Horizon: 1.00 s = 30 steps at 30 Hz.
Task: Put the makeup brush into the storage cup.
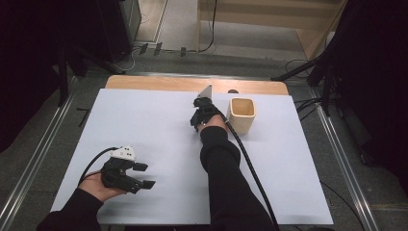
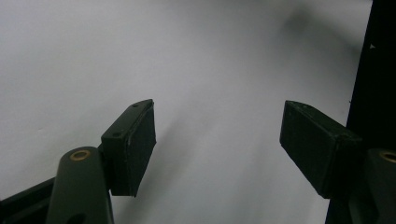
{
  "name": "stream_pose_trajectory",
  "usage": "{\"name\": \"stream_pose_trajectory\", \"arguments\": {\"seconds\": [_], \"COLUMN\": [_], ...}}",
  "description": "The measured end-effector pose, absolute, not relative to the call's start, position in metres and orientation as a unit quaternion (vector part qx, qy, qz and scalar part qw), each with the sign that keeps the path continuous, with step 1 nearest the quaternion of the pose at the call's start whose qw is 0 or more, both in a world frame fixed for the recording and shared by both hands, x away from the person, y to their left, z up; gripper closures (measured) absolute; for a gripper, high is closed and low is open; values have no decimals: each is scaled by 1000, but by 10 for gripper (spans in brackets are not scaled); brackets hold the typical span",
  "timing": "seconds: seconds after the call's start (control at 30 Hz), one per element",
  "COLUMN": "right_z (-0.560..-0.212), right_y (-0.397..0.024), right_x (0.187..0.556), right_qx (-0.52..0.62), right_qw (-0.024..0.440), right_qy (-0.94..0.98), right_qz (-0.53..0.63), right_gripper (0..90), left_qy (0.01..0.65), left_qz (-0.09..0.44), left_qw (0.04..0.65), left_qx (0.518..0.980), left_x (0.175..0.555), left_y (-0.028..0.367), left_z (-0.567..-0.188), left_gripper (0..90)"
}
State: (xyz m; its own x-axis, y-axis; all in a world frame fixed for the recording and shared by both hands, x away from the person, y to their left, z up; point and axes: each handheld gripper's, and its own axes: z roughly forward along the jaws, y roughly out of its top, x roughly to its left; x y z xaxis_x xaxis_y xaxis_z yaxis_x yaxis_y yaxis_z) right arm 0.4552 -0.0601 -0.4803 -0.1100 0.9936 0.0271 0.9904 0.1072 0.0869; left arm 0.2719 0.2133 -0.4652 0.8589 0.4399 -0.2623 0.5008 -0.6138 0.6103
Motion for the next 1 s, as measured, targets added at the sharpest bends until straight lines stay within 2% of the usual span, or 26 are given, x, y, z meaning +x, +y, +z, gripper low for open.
{"name": "stream_pose_trajectory", "arguments": {"seconds": [0.27,0.47,0.7,1.0], "right_z": [-480,-478,-477,-477], "right_y": [-59,-55,-57,-60], "right_x": [454,452,453,454], "right_qx": [663,653,653,653], "right_qw": [23,23,17,6], "right_qy": [747,756,756,756], "right_qz": [39,38,35,38], "right_gripper": [488,653,770,785], "left_qy": [263,263,264,267], "left_qz": [-43,-42,-42,-43], "left_qw": [352,350,351,351], "left_qx": [897,898,897,897], "left_x": [272,272,272,272], "left_y": [213,214,214,215], "left_z": [-465,-465,-465,-465], "left_gripper": [276,275,276,274]}}
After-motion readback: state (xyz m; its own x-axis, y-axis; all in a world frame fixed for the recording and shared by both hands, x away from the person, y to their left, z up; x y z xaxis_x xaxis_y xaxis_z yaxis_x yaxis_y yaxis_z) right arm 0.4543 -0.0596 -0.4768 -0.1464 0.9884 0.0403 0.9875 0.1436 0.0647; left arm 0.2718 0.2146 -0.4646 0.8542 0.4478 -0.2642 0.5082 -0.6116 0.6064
